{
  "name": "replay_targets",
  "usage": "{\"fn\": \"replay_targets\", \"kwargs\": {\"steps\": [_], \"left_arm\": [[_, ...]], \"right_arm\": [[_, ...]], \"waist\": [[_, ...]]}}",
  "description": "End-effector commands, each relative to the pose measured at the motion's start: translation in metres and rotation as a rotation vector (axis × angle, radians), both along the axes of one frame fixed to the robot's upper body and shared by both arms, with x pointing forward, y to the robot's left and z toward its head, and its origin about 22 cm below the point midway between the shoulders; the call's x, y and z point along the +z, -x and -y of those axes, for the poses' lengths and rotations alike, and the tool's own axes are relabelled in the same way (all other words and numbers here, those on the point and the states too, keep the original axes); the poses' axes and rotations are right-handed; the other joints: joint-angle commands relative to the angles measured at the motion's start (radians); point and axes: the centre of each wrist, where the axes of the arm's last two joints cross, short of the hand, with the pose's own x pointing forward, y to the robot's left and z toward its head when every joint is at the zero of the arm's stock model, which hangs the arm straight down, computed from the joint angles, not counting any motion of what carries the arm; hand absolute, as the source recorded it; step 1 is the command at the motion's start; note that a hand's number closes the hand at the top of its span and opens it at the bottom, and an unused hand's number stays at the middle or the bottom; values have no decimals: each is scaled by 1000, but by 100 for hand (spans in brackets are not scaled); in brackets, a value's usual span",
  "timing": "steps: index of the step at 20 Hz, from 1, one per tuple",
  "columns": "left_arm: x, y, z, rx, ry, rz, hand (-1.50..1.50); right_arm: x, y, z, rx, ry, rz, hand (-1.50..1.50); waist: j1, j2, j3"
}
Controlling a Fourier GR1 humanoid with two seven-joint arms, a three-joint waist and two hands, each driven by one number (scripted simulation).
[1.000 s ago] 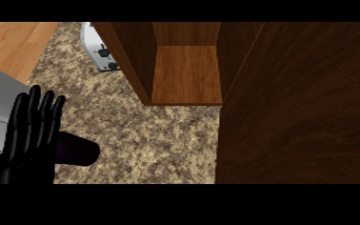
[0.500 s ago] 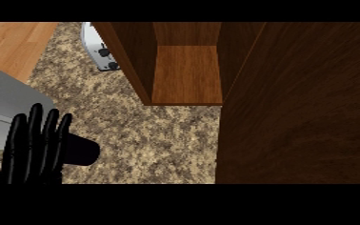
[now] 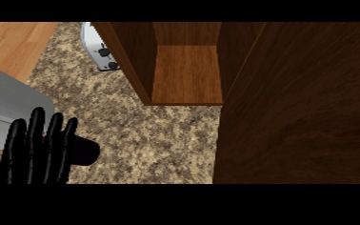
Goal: Pick up the wine, place it into the cabinet and close the cabinet
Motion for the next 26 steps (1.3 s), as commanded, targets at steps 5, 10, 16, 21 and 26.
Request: {"fn": "replay_targets", "kwargs": {"steps": [5,10,16,21,26], "left_arm": [[11,3,-12,75,13,14,-150],[27,16,-33,142,-17,8,-150],[31,21,-53,179,-55,-16,-150],[31,31,-67,206,-37,-34,-150],[11,10,-88,255,-18,-56,-150]], "right_arm": [[13,23,1,11,3,20,-150],[23,28,-4,-18,-20,33,-150],[25,32,-4,-14,-6,40,-150],[31,22,-6,-44,-31,31,-150],[24,19,8,-18,3,34,-150]], "waist": [[-2,0,0],[1,-2,-1],[3,-3,-1],[15,-4,-2],[3,-1,-1]]}}
